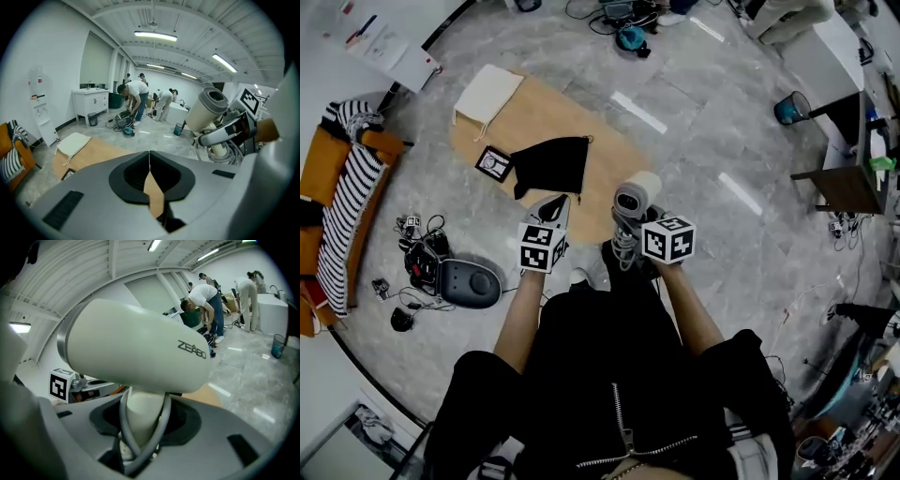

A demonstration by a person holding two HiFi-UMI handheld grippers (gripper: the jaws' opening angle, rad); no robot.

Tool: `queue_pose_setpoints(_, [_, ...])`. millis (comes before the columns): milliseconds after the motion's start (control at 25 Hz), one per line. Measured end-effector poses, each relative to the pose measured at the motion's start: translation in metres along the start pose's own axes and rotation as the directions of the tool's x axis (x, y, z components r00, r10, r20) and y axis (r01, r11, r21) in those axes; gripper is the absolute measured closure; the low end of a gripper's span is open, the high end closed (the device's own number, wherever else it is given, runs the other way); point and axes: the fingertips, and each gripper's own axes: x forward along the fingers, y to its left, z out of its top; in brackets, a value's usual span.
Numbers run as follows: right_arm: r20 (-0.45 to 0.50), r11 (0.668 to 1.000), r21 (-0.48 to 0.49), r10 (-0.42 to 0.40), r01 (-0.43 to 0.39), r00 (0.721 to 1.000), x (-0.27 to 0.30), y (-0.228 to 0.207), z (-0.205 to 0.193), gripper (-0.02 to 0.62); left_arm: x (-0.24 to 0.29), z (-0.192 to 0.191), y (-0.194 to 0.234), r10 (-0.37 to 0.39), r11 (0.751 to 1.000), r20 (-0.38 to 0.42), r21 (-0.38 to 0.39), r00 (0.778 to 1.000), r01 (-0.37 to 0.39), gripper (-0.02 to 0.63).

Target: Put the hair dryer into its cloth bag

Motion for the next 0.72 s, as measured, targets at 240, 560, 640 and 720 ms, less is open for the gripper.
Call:
queue_pose_setpoints(240, [-0.056, 0.998, -0.044, 0.031, -0.034, 0.998, 0.016, -0.042, 0.033, 0.400, 0.038, 0.015, 0.005, 0.040, 0.999, -0.055, -0.025, 0.998, -0.041, 0.591])
queue_pose_setpoints(560, [-0.110, 0.996, -0.027, 0.082, -0.085, 0.991, 0.044, -0.084, 0.045, 0.400, 0.073, 0.007, 0.018, 0.105, 0.992, -0.115, -0.057, 0.988, -0.112, 0.591])
queue_pose_setpoints(640, [-0.119, 0.996, -0.018, 0.083, -0.086, 0.989, 0.051, -0.093, 0.041, 0.400, 0.082, -0.001, 0.020, 0.106, 0.992, -0.133, -0.058, 0.985, -0.115, 0.591])
queue_pose_setpoints(720, [-0.124, 0.996, -0.023, 0.079, -0.083, 0.989, 0.059, -0.104, 0.040, 0.400, 0.095, -0.007, 0.025, 0.110, 0.991, -0.138, -0.056, 0.984, -0.119, 0.591])
